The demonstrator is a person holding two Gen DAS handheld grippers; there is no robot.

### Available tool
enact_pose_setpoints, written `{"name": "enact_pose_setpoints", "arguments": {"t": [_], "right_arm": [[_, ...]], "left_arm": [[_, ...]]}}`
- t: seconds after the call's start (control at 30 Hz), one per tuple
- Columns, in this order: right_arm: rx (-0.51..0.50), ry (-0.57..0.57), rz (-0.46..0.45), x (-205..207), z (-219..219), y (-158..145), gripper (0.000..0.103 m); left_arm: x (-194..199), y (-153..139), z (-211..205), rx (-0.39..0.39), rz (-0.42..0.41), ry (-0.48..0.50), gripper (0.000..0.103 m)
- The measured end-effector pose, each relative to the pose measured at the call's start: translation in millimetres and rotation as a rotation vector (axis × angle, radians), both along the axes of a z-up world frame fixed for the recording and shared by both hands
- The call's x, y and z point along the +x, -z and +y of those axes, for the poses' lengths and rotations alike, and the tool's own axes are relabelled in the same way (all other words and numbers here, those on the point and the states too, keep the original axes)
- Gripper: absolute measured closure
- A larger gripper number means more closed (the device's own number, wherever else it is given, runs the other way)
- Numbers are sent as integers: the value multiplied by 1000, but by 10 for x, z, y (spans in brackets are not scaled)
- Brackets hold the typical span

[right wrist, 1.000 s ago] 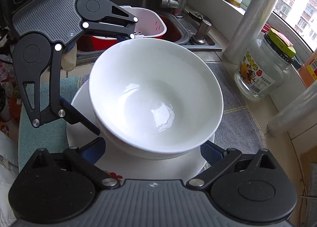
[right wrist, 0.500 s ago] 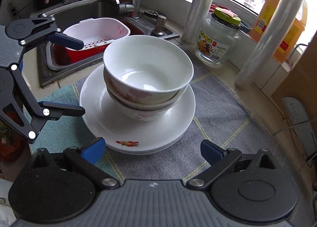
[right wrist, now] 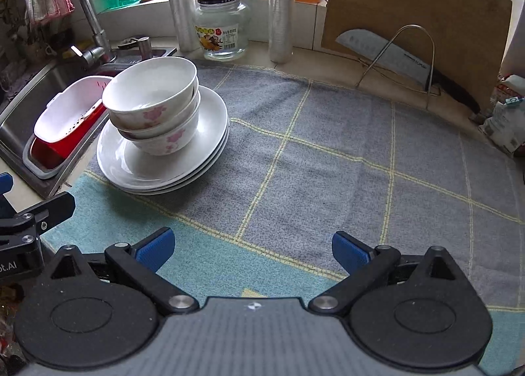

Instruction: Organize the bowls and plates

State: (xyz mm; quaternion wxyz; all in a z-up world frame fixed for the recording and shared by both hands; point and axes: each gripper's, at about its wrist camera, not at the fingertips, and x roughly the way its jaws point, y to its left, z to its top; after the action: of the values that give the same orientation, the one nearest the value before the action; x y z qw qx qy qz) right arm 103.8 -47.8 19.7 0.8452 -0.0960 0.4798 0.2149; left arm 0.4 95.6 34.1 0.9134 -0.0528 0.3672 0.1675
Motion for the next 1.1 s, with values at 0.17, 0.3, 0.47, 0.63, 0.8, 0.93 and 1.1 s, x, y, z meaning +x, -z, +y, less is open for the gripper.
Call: {"name": "enact_pose_setpoints", "arguments": {"t": [0.17, 0.3, 0.47, 0.63, 0.8, 0.93, 1.1], "right_arm": [[35, -7, -45, -151, -64, -184, 0], [45, -21, -57, -220, -70, -242, 0], [54, -21, -62, -263, -64, -262, 0], [52, -19, -67, -273, -46, -275, 0], [48, -14, -75, -276, -32, -285, 0], [47, -10, -77, -268, -22, -291, 0], [44, -3, -83, -263, -11, -301, 0]], "left_arm": [[-110, -123, -78, -3, -21, -8, 1], [-165, -179, -103, 6, -35, -18, 1], [-187, -204, -113, 11, -41, -21, 1], [-189, -221, -97, 4, -42, -19, 1], [-177, -219, -91, 1, -39, -16, 1], [-162, -216, -87, -1, -37, -14, 1], [-152, -215, -81, -3, -38, -10, 1]]}}
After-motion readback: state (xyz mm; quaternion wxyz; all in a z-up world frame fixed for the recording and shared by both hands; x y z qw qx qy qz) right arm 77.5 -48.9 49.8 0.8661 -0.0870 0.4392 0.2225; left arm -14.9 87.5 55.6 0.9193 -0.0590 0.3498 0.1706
